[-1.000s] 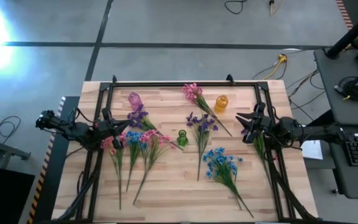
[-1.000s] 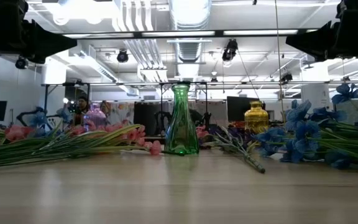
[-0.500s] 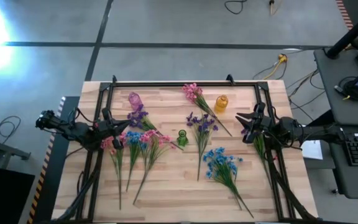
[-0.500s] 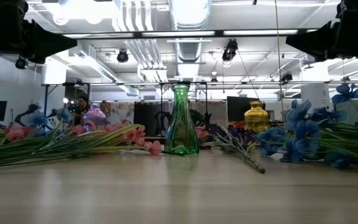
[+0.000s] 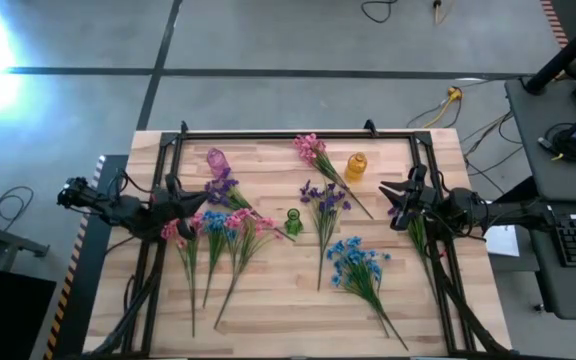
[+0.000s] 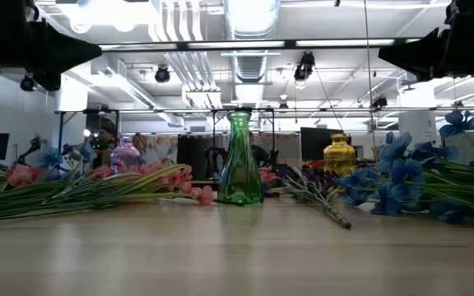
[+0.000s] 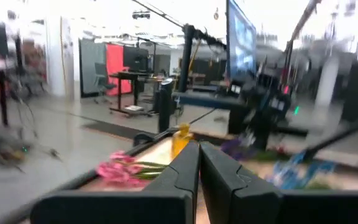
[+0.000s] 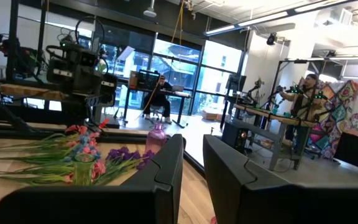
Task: Sort flowers into vase by color
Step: Put the bottom blue flowers into the green vase
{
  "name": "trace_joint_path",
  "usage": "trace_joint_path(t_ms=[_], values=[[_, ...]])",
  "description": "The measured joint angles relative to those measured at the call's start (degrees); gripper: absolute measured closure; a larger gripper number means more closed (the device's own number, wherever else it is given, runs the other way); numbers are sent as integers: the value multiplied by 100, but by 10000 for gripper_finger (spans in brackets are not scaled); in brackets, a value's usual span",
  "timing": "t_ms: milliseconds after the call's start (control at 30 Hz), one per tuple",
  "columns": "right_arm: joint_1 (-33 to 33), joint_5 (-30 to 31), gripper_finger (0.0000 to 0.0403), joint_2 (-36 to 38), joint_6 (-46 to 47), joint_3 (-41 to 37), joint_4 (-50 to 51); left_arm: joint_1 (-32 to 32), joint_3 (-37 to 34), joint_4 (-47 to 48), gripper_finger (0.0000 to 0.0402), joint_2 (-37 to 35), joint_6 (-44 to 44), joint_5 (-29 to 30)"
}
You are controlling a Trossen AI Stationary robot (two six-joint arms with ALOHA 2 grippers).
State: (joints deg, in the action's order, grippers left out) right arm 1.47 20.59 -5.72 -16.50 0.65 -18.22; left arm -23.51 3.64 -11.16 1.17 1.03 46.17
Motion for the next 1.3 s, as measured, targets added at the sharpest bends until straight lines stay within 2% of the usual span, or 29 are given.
trace_joint_path(t_ms=[100,267,467,533,633,700,800,967,1033,1167,1300], values=[[0,0,346,-1,1,0,0,-2,0,-162,402,-2,-261,-20],[0,0,346,0,1,0,-2,-2,0,-280,402,0,-1528,-402],[-1,-1,346,-2,10,0,-2,-6,-2,-627,402,268,-2247,-1371],[1,-45,346,-1,646,0,39,-4,-2,-1061,402,545,-2252,-1388],[0,-494,346,-6,3171,0,20,-4,0,-1792,402,1117,-2105,-1391],[0,-500,346,-4,3920,0,-56,-4,0,-2149,402,1503,-2090,-1392],[-2,-633,346,-2,3948,0,-213,-4,80,-2359,402,2038,-2140,-1390],[0,-1501,346,-9,3920,2,-1052,-4,422,-2374,402,2749,-2326,-1392],[0,-1652,346,-4,3945,6,-1135,-4,598,-2361,402,3013,-2490,-1391],[0,-1555,346,-139,4265,234,-517,0,997,-2152,402,3420,-2320,-1388],[0,-1300,346,-563,4564,763,387,0,1496,-1328,402,3676,-2313,-1368]])
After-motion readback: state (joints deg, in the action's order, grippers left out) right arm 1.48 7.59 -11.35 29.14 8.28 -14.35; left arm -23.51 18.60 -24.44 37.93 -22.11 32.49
